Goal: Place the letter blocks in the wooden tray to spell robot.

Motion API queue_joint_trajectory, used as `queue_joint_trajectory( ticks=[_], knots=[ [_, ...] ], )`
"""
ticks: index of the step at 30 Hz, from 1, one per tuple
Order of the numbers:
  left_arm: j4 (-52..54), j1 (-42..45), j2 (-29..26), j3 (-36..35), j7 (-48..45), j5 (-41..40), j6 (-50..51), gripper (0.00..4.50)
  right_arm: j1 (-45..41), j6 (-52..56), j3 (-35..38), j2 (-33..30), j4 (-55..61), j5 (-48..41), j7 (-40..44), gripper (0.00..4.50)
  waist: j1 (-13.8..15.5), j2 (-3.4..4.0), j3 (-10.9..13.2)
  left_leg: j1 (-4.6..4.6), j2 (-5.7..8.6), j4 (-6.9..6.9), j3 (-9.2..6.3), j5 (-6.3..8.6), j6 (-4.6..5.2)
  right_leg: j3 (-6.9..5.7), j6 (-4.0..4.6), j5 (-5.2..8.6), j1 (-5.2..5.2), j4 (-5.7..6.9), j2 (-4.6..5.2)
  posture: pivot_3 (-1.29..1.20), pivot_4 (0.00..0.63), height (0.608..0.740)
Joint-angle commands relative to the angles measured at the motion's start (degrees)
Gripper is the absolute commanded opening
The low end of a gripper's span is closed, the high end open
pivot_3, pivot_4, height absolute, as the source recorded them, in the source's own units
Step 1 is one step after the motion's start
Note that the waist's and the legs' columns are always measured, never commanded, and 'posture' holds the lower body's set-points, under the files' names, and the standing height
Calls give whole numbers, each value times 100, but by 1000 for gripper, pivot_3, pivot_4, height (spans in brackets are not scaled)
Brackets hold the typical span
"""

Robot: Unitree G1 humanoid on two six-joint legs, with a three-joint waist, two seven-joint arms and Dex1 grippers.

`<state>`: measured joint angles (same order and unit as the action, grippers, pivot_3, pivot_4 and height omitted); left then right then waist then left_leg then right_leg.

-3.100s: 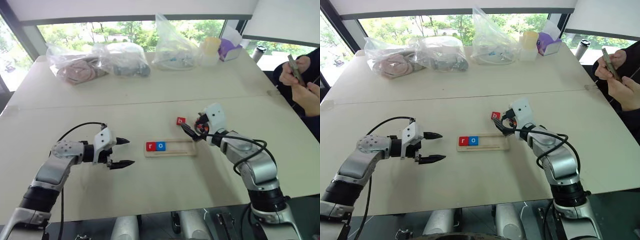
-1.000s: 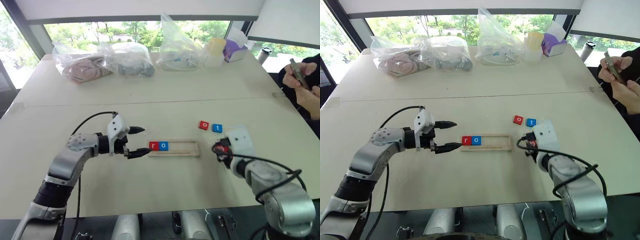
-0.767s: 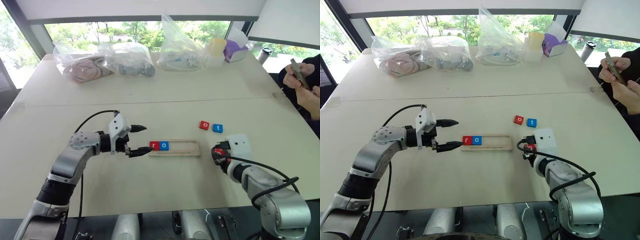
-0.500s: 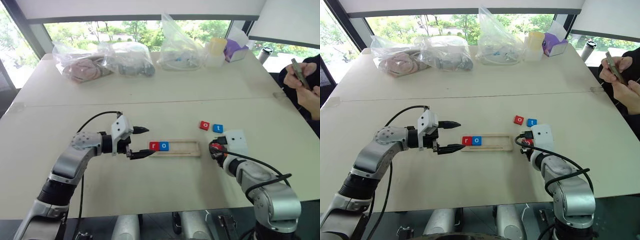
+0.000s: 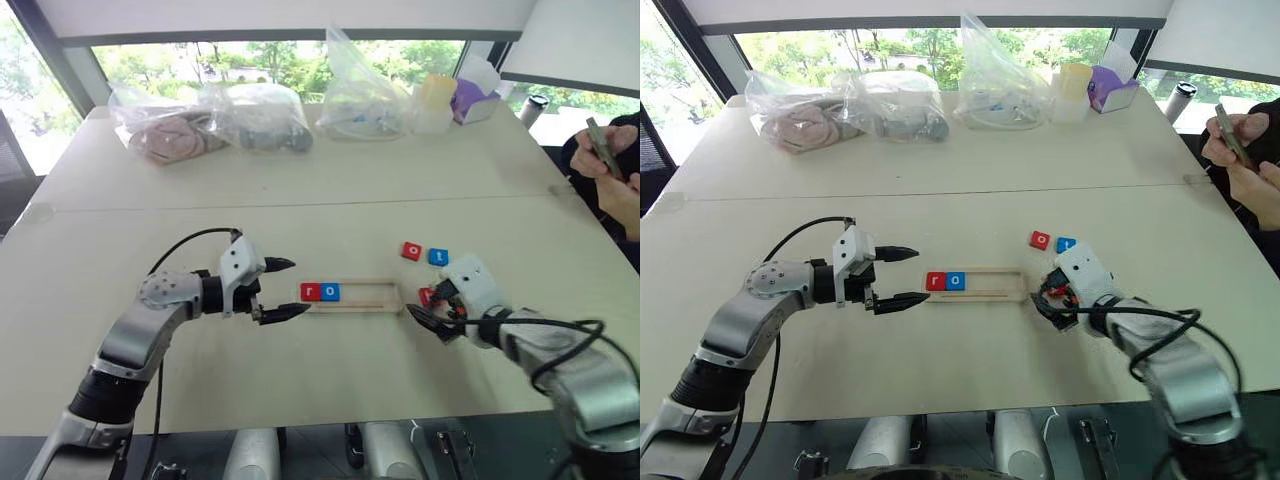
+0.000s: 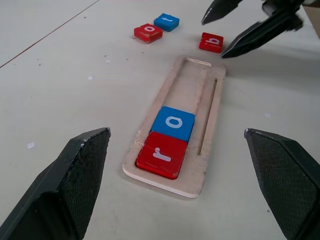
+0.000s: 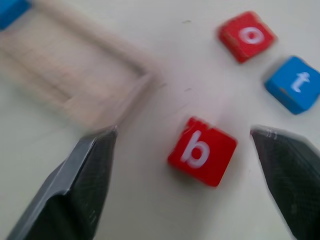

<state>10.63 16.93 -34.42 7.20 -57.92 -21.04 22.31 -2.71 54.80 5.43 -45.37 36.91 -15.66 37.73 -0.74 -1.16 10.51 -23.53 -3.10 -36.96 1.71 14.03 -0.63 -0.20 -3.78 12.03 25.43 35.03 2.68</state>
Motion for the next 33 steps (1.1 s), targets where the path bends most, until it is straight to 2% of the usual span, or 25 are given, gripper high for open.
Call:
queue_joint_trajectory(
  ticks=[1,4,6,9,13,18,28,31,33],
  knots=[
    [148,44,5,-103,34,-51,-48,4500,141,-1568,228,-631,-499,-127,1258,4466,0,-2,1,0,0,-1,0,0,0,0,0,0,-1,0,-1,0,150,740],
    [159,69,75,-127,77,-92,-99,4500,-33,-2953,22,-1105,-1736,32,2269,4466,0,-7,4,0,1,-2,-1,0,0,0,-1,0,-3,0,-2,0,150,740],
    [247,18,85,-137,92,-122,-83,4500,-403,-3680,-149,-1148,-2649,63,2766,4466,-20,-13,9,1,4,-8,1,0,0,2,-1,0,-6,0,0,0,150,740],
    [345,-61,46,-166,87,-154,-62,4500,-966,-4010,-343,-1015,-3481,-81,3289,4466,-29,-12,15,2,5,-13,5,-1,1,7,0,-1,-6,2,-1,0,150,740],
    [629,-240,-105,-283,46,-310,82,4500,-1668,-4749,-876,-839,-4633,404,3644,4466,-19,-13,17,7,4,-9,1,-1,1,7,1,-2,-5,12,-7,0,150,740],
    [913,-415,-321,-389,-27,-507,266,4500,-1874,-5099,-1138,-713,-5006,516,3976,4466,25,-8,20,4,6,-5,1,-1,2,8,8,-6,-6,13,-4,0,150,740],
    [912,-378,-467,-458,-82,-557,222,4500,-2097,-5558,-1358,-510,-5548,881,3987,4466,4,-8,20,14,9,-19,3,-2,1,13,3,-4,-16,18,-3,0,150,740],
    [910,-377,-450,-446,-70,-516,210,4500,-2199,-5643,-1358,-471,-5753,915,3964,3627,2,-8,19,17,9,-19,3,-2,1,13,8,-7,-21,19,-4,0,150,740],
    [902,-382,-437,-434,-60,-488,196,4500,-2278,-5708,-1348,-452,-5862,924,3955,2746,-1,-8,19,18,9,-22,3,-2,1,13,8,-8,-23,18,-3,0,150,740]
  ],
)
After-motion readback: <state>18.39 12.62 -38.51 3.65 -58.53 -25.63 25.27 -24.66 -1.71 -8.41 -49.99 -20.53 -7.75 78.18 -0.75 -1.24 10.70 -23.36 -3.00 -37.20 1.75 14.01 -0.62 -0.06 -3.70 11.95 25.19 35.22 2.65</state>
